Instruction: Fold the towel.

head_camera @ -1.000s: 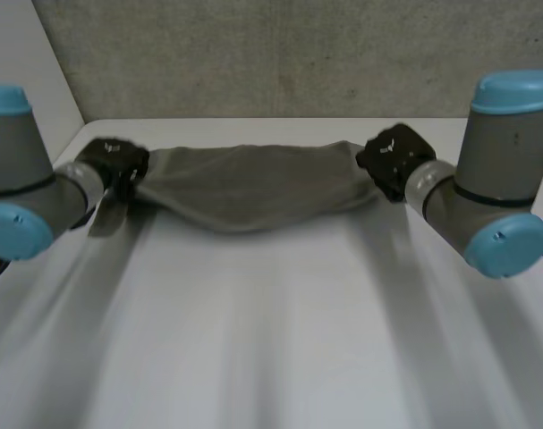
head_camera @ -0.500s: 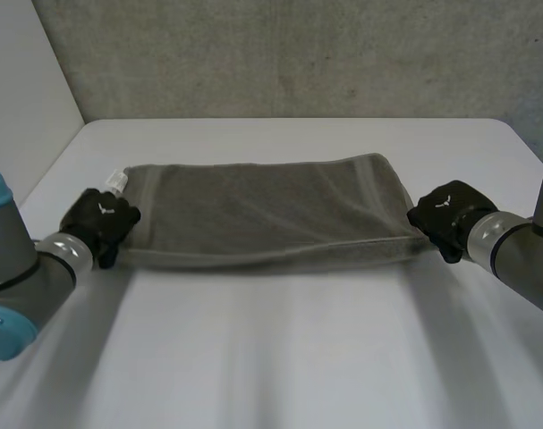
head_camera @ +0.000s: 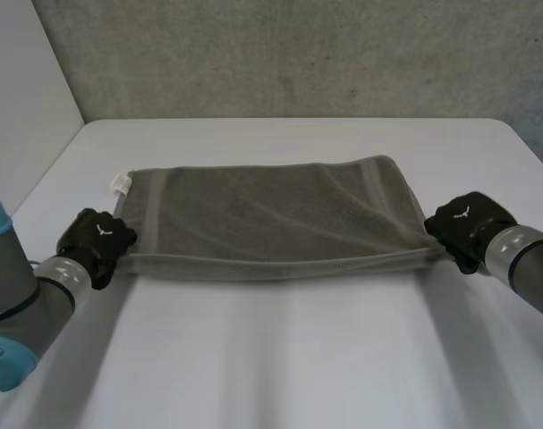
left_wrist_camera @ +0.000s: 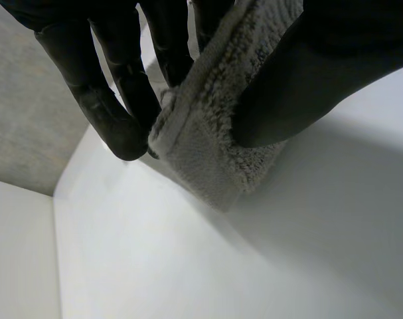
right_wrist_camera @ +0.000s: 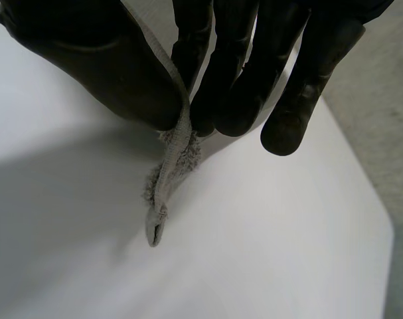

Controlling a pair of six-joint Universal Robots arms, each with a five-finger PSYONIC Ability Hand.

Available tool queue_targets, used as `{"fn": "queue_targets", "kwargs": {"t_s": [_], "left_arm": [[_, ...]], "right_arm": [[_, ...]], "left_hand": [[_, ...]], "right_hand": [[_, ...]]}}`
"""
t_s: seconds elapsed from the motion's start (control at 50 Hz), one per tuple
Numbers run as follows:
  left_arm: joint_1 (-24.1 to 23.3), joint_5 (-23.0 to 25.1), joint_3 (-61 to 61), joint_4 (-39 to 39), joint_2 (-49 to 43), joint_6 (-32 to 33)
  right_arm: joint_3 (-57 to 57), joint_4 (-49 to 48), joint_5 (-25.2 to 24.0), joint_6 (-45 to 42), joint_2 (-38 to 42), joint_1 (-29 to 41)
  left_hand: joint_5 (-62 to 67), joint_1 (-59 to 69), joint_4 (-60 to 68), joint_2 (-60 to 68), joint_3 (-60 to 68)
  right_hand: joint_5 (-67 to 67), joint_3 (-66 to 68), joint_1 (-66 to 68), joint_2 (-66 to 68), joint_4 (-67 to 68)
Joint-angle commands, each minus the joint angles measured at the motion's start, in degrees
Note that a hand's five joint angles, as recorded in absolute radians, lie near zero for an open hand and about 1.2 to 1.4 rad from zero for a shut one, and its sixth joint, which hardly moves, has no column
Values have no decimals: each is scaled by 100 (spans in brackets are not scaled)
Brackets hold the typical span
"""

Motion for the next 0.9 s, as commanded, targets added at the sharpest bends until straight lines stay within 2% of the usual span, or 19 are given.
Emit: {"fn": "queue_targets", "kwargs": {"t_s": [0.02,0.04,0.08,0.12,0.2,0.22,0.28,0.32,0.4,0.52,0.58,0.6,0.62,0.64,0.72,0.78,0.82,0.84,0.9], "left_arm": [[77,8,-235,-65,1110,-536],[77,8,-236,-66,1112,-539],[121,140,-280,-109,1663,-1046],[156,219,-288,-170,1918,-1266],[314,378,-315,-452,2351,-1541],[436,439,-306,-644,2499,-1584],[630,605,-289,-1004,2667,-1585],[648,685,-253,-1120,2668,-1593],[649,808,-183,-1199,2519,-1611],[508,712,248,-1068,1560,-1629],[262,483,757,-1068,866,-1629],[149,274,1045,-1068,492,-1620],[34,29,1378,-1068,97,-1594],[33,26,1381,-1068,93,-1593],[-248,-535,2494,-1094,-915,-1584],[-283,-642,2867,-1103,-1234,-1593],[-353,-730,3715,-1120,-1899,-1593],[-354,-730,3719,-1120,-1902,-1593],[-485,-861,5007,-1304,-2805,-1585]], "right_arm": [[3,70,-222,57,-873,-229],[-15,87,-370,57,-1099,-316],[-32,166,-536,66,-1319,-395],[-68,325,-687,57,-1505,-483],[-313,1296,-1152,-4,-1874,-825],[-444,1701,-1327,-48,-1892,-922],[-577,2039,-1496,-163,-1892,-1002],[-779,2538,-1759,-599,-1822,-1142],[-885,2689,-1848,-1147,-1479,-1222],[-1454,2663,-1716,-1306,-410,-1056],[-1981,2558,-1611,-1130,275,-723],[-1984,2557,-1610,-1129,279,-721],[-2271,2488,-1488,-1042,653,-564],[-2578,2417,-1322,-998,1013,-415],[-3249,2267,-925,-954,1667,-141],[-3949,1926,-540,-927,2315,78],[-4573,1382,-188,-849,2913,254],[-4576,1380,-186,-848,2915,255],[-5278,539,147,-743,3599,386]], "left_hand": [[-1529,-323,-726,-682,-834],[-1529,-323,-726,-682,-834],[-1529,-323,-726,-682,-834],[-1529,-323,-726,-682,-834],[-1529,-323,-726,-682,-834],[-1529,-323,-726,-682,-834],[-1529,-323,-726,-682,-834],[-1529,-323,-726,-682,-834],[-1529,-323,-726,-682,-834],[-1529,-323,-726,-682,-834],[-1529,-323,-726,-682,-834],[-1529,-323,-726,-682,-834],[-1529,-323,-726,-682,-834],[-1529,-323,-726,-682,-834],[-1529,-323,-726,-682,-834],[-1529,-323,-726,-682,-834],[-1529,-323,-726,-682,-834],[-1529,-323,-726,-682,-834],[-1529,-323,-726,-682,-834]], "right_hand": [[271,269,316,405,264],[271,269,316,405,264],[271,269,316,405,264],[271,269,316,405,264],[271,269,316,405,264],[271,269,316,405,264],[271,269,316,405,264],[271,269,316,405,264],[271,269,316,405,264],[271,269,316,405,264],[271,269,316,405,264],[271,269,316,405,264],[271,269,316,405,264],[271,269,316,405,264],[271,269,316,405,264],[271,269,316,405,264],[271,269,316,405,264],[271,269,316,405,264],[271,269,316,405,264]]}}
